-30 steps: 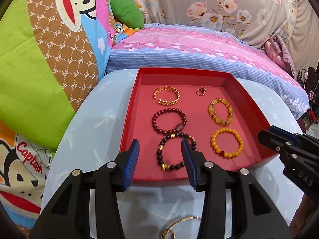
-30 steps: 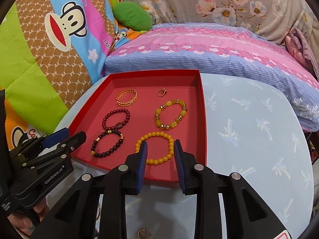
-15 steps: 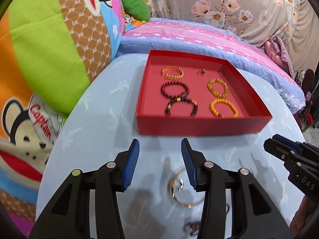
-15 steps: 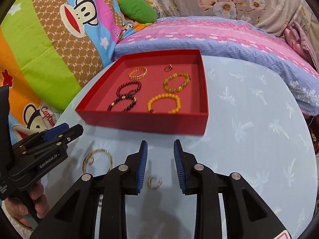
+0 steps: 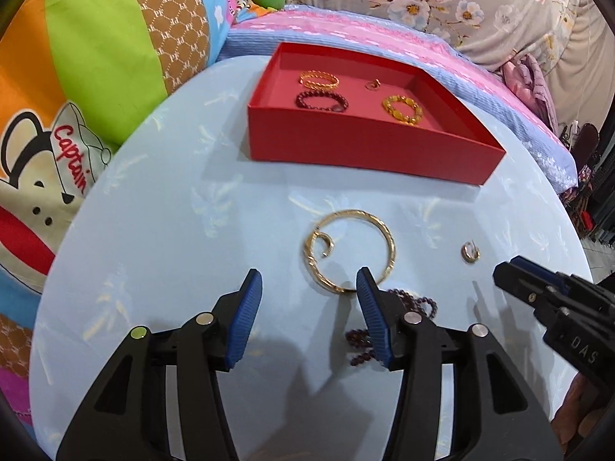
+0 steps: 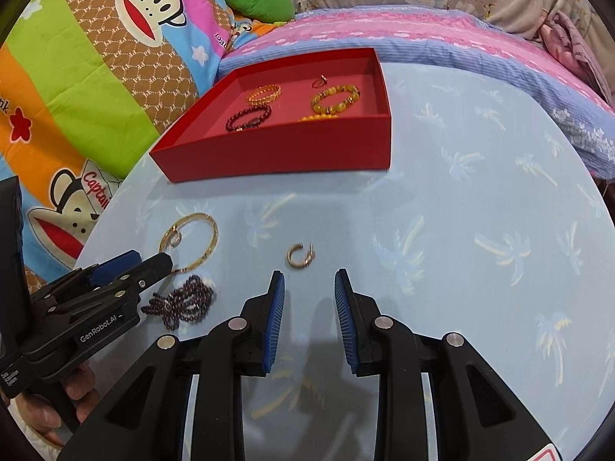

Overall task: Organize jewelry
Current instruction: 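Open the left tool around the gold bangle while the right tool moves to the garnet strand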

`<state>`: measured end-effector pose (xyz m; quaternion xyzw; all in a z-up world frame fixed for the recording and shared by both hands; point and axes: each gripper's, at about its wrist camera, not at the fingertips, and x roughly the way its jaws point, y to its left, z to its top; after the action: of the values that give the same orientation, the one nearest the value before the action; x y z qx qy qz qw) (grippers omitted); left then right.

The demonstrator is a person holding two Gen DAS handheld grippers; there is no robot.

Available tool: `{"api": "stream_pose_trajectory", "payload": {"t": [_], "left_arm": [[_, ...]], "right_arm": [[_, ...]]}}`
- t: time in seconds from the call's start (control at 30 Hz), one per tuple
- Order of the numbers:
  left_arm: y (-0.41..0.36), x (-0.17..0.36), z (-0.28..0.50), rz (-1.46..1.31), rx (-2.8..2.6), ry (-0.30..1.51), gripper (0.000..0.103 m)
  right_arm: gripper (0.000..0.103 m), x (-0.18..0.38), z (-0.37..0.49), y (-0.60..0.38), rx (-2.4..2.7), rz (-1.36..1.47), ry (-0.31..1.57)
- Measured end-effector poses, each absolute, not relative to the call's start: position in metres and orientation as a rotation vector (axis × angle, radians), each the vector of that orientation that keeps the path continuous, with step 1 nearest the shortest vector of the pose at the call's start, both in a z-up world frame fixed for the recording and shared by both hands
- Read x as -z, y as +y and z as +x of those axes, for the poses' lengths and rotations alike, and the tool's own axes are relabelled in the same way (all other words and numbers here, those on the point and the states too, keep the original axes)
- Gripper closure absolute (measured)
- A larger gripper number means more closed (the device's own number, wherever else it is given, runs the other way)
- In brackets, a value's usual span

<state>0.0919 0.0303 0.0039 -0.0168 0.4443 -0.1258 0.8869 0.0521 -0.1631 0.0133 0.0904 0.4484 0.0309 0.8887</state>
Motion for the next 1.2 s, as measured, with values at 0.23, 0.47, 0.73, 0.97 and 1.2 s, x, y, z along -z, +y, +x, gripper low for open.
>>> {"api": "stream_pose_trajectory", "payload": {"t": [0.23,0.47,0.73,0.97,1.2], "left_arm": [[0.018,-0.005,0.089,-0.027,0.274,0.906,0.046],[-0.001,-0.002,0.095,0.009,0.286,0.905,0.034],[-0.015,0.002,0.1,0.052,0.285,0.898,0.029],[-0.021,0.001,0.097,0.091,0.294,0.883,0.051],[-0.02,0.0,0.095,0.079,0.295,0.887,0.052]], "right_arm": [[0.076,-0.005,0.045,-0.167,-0.056,0.202,0.947],[0.076,-0.005,0.049,-0.17,-0.052,0.209,0.945],[0.076,-0.004,0.052,-0.169,-0.05,0.205,0.946],[0.076,-0.002,0.054,-0.168,-0.056,0.206,0.947],[0.076,-0.003,0.054,-0.166,-0.058,0.206,0.947]]}}
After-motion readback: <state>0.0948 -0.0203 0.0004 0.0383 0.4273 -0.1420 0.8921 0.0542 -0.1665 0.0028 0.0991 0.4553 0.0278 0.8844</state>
